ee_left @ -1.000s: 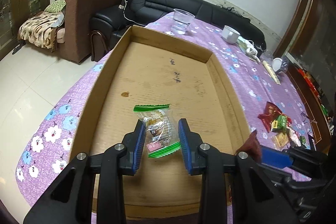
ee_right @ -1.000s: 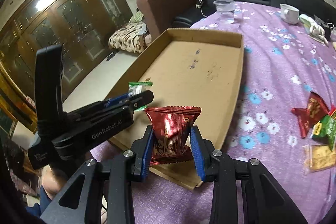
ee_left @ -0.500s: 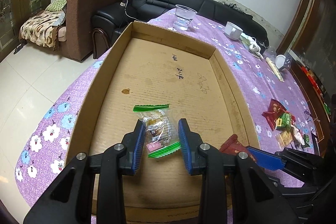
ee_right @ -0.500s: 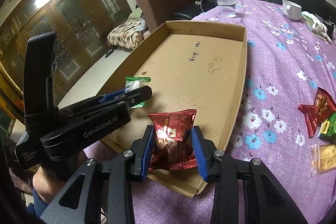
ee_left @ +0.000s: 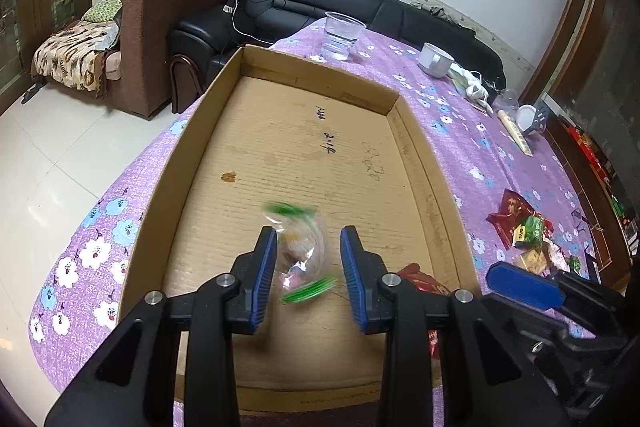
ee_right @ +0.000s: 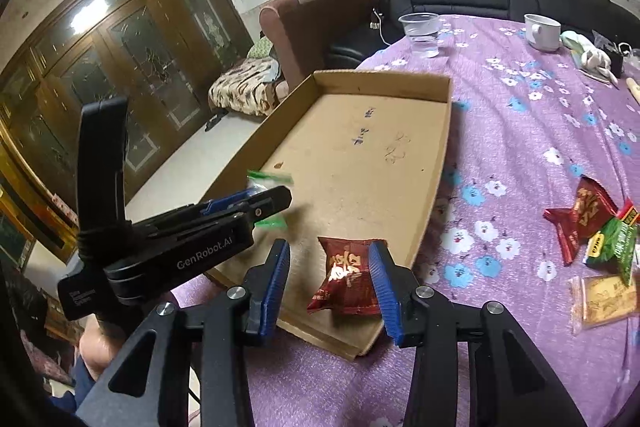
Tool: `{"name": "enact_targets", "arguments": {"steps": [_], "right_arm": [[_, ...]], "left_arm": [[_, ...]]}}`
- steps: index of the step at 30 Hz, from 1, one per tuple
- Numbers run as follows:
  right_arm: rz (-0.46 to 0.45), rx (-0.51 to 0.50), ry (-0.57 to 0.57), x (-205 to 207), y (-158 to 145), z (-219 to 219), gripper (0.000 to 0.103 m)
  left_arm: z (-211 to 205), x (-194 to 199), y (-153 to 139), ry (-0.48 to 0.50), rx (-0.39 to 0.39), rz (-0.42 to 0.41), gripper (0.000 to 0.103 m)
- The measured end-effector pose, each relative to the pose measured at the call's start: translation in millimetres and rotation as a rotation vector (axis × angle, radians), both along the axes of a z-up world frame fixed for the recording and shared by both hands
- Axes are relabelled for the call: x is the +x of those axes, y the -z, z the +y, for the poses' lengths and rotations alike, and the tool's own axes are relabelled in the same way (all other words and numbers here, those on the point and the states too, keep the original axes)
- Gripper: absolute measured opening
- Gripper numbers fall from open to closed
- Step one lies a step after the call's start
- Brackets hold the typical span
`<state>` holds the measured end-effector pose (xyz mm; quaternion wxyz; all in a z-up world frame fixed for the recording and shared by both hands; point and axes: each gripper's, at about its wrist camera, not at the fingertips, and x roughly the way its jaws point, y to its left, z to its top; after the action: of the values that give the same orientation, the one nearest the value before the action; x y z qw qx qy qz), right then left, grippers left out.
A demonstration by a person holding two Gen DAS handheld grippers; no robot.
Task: Organize snacks
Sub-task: 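Open both grippers to drop the bags into the cardboard box, then move both tools back to the snack pile on the table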
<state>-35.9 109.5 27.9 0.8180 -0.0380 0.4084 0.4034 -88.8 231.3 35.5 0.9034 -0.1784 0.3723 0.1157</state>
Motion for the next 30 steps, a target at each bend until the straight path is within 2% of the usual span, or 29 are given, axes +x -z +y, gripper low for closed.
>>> {"name": "enact_targets", "arguments": {"steps": [14,19,30], "right_arm": [[0.001,0.086,0.090,12,-18,-53,0.046],[0.065,0.135,0.154,35,-16,-83,0.047],[0.052,0.190,0.299,61,-28,-150,0.047]], "left_arm": [[-16,-3,-17,0.018,0.013,-0.011,0.035],[-36,-4,-24,0.064,0.049,-0.016,0.035],[-76,8,-24,0.158,0.090,0.015,0.035]]}}
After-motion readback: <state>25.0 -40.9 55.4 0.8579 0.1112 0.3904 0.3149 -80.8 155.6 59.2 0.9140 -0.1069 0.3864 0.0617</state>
